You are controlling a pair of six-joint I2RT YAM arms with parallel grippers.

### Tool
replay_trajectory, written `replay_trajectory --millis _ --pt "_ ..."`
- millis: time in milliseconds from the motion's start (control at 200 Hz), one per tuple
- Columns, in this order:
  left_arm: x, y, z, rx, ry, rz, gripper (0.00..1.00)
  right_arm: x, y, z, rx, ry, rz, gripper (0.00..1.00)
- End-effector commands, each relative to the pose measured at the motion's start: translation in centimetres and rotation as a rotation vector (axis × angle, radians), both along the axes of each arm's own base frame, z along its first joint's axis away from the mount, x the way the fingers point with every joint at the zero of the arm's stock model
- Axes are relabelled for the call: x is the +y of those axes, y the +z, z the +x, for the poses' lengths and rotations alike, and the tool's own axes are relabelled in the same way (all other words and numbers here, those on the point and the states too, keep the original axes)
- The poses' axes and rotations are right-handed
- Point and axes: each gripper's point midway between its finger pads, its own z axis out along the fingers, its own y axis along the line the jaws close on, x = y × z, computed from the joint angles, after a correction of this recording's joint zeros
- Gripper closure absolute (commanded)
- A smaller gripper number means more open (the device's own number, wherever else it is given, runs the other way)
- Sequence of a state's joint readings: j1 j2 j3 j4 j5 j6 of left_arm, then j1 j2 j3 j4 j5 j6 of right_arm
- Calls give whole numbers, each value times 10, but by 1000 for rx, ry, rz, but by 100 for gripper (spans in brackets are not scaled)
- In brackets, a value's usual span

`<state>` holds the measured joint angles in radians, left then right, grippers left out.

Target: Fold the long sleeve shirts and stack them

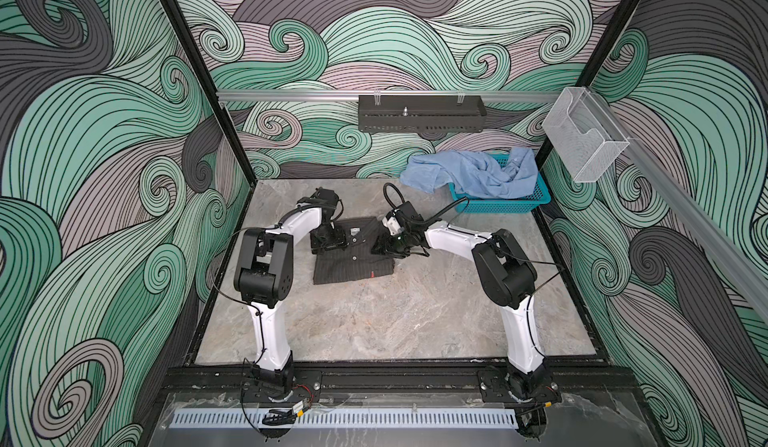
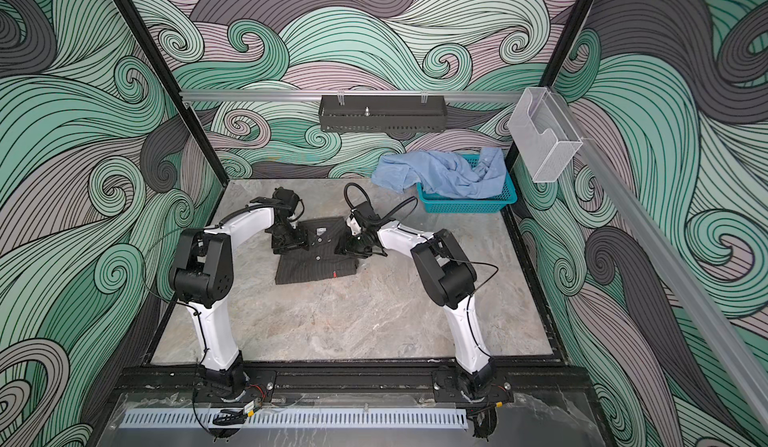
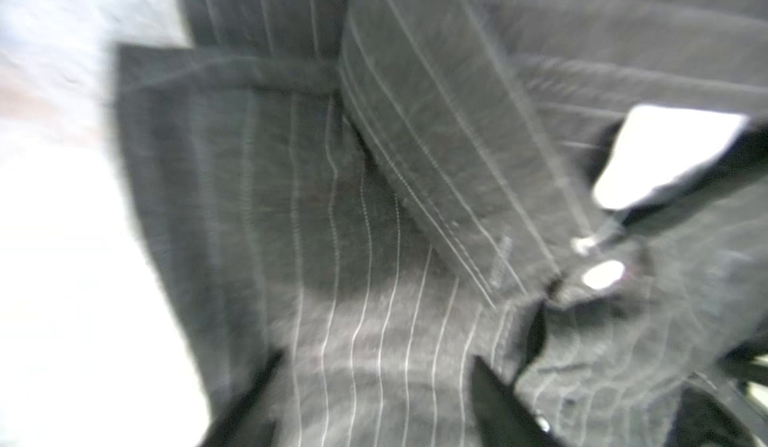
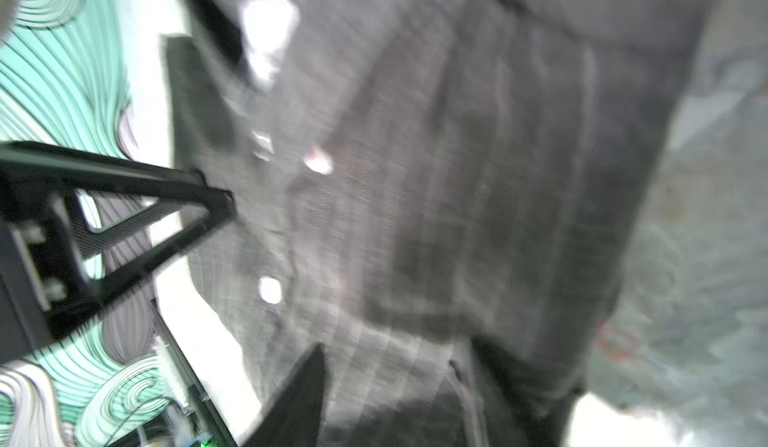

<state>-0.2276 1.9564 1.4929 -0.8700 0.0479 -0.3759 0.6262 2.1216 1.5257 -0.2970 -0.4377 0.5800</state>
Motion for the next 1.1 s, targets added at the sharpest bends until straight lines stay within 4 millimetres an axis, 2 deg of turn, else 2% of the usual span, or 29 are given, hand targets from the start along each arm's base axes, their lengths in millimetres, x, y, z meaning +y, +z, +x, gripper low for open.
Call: replay_trajectory --millis 0,100,225,300,385,440,550,716,866,1091 --pt "-16 41 -15 -44 -60 20 1 -20 57 13 -155 -65 -16 34" --pt "-40 29 -24 -24 -36 -31 1 -40 76 -1 -198 -80 -33 33" --pt "-61 -7 -35 57 -19 -22 2 -66 83 -21 -210 -89 -57 33" --pt "-65 -29 -39 94 -13 13 2 -78 85 -33 -211 -92 -64 33" --pt "-56 -53 -46 149 10 75 2 -93 84 -43 -208 -97 -74 33" --pt "-45 -65 -51 175 17 124 5 -100 85 -47 -213 -101 -77 33" --pt "-14 -74 -52 216 -2 208 11 -116 84 -55 -200 -112 -90 33" --pt "35 -67 -20 264 -94 285 14 -126 90 -52 -214 -140 -70 33" --pt "69 -61 30 264 -144 289 14 -128 97 -43 -225 -157 -33 34" --pt "128 -65 104 197 -165 342 13 -139 100 -34 -225 -172 -22 34"
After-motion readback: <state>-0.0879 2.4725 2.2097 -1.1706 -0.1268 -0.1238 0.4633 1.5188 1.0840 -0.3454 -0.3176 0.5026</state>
